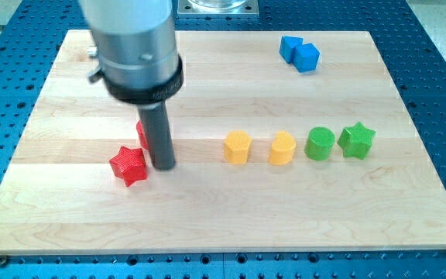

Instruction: Push the cube slightly to the left

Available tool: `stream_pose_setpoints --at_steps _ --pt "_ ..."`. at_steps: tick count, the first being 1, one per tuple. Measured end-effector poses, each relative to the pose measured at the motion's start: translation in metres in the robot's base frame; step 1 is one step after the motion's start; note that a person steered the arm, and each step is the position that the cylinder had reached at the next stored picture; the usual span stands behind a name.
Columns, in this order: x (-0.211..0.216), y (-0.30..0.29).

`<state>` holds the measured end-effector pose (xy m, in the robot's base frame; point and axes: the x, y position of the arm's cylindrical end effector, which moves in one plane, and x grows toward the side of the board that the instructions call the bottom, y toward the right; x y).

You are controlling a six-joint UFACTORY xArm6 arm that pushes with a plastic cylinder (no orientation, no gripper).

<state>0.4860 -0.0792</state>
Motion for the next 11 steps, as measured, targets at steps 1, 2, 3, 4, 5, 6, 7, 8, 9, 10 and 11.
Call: stream_pose_setpoints --at_steps 1,2,3,4,5,6,7,8,9,10,11 --pt "-0.047 0.014" --pt "-0.05 -0.013" --pt "-0.039 0.002" --pt "-0.044 0.021" --pt "-0.105 0.111" --pt "-0.109 0.23" --pt "-0.167 0.305" --pt "-0.196 0.289" --pt "-0.195 0.239" --pt "-0.207 0.205" --pt "-0.214 0.177"
